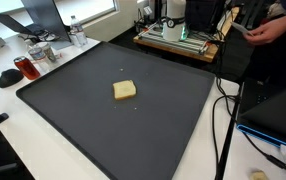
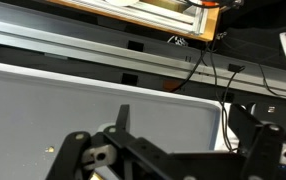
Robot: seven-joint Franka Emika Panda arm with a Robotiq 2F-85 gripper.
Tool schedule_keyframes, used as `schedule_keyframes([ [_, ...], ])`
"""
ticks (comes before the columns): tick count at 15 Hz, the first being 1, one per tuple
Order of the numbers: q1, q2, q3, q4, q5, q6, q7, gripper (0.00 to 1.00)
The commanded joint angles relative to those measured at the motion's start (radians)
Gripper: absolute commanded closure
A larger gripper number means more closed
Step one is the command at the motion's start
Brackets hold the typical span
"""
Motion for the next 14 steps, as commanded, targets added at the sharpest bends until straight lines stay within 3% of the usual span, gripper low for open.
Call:
schedule_keyframes([
  [1,0.054,-0.031,0.040,0.031,0.078,-0.012,-0.011,0.00],
  [6,0.123,-0.018,0.083,0.091,0.131,-0.035,-0.036,0.00],
  [12,0.160,0.000,0.068,0.140,0.147,-0.077,-0.124,0.00],
  [14,0.159,0.002,0.065,0.150,0.145,-0.088,-0.147,0.18],
])
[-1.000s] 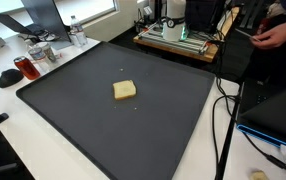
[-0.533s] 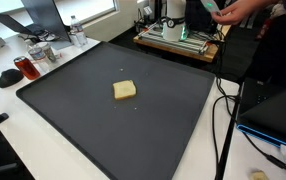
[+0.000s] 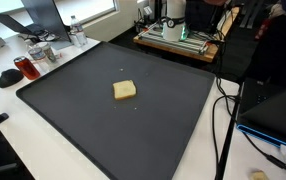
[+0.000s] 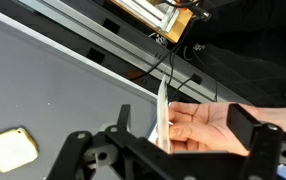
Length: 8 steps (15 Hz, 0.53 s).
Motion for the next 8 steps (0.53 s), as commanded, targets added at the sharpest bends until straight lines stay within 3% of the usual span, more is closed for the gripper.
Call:
schedule_keyframes([
  [1,0.006,0.015,-0.018,0.036,0.025,-0.045,-0.051,0.30],
  [4,0.003,0.015,-0.021,0.042,0.021,-0.054,-0.070,0.56],
  [8,0.001,0.012,-0.022,0.043,0.018,-0.057,-0.082,0.83],
])
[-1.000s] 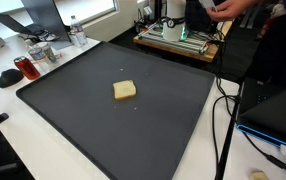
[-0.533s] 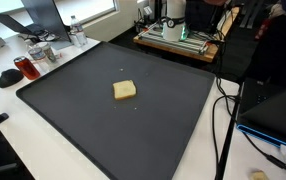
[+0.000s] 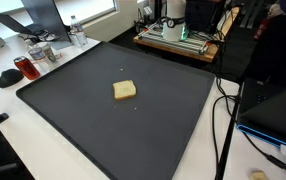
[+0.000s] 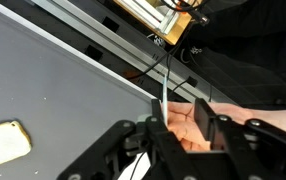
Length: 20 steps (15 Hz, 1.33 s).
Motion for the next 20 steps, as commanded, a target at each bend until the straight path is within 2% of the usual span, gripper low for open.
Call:
schedule_keyframes([
  [1,0.001,0.011,-0.014,0.021,0.018,-0.031,-0.028,0.91],
  [3,0.002,0.011,-0.013,0.021,0.017,-0.031,-0.032,1.00],
  [11,-0.006,0.029,-0.015,0.029,0.000,-0.018,-0.047,0.99],
  [15,-0.027,0.122,-0.042,0.085,-0.017,0.041,-0.082,0.99],
  [20,-0.057,0.292,-0.074,0.207,0.009,0.211,-0.098,0.99],
])
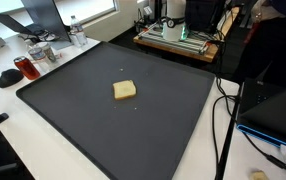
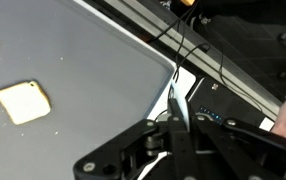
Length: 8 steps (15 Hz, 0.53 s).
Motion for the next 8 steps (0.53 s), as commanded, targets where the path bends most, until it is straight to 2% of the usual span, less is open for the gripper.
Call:
schedule_keyframes([
  [1,-0.032,0.149,-0.012,0.115,0.002,0.094,-0.007,0.99],
  [6,-0.091,0.307,0.002,0.185,-0.066,0.308,0.040,0.99],
  [8,-0.103,0.366,0.003,0.222,-0.086,0.350,0.057,0.99],
])
